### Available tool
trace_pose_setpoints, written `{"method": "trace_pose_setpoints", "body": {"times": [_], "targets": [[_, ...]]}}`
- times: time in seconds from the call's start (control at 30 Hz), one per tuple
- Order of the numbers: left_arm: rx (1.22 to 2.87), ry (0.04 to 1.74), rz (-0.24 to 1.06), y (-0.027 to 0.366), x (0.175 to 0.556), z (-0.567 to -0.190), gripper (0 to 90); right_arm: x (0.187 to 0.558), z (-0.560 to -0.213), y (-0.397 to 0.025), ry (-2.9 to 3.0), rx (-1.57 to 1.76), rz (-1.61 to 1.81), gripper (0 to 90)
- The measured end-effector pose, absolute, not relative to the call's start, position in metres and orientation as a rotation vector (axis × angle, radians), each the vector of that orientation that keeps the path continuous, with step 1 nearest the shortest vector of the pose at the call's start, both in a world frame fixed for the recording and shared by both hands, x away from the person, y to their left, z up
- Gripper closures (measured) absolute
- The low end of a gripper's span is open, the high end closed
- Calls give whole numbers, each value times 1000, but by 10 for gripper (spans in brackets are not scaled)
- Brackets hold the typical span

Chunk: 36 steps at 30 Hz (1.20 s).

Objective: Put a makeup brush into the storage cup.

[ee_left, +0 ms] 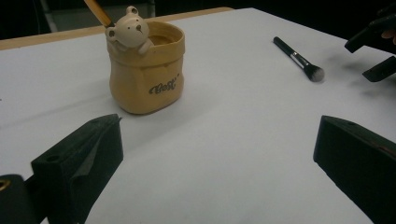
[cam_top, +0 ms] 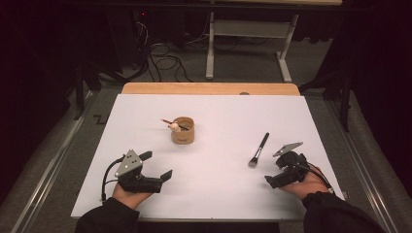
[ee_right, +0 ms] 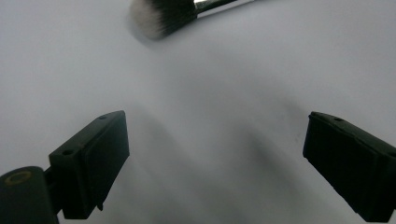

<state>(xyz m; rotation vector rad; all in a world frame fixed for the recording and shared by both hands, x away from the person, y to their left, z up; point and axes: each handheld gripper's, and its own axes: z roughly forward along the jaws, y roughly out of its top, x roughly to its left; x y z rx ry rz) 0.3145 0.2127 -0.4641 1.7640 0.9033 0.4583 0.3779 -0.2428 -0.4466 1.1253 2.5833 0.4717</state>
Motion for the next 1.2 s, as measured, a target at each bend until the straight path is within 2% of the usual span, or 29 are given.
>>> {"method": "trace_pose_setpoints", "body": {"times": [0.63,0.77,1.2], "targets": [[1770,912,448,214,316,-466,23,413,-433,-229,2799,767,305,99],[1772,918,446,214,317,-467,23,423,-426,-223,2820,662,288,139],[1772,939,445,215,317,-468,25,464,-419,-207,2844,471,253,180]]}}
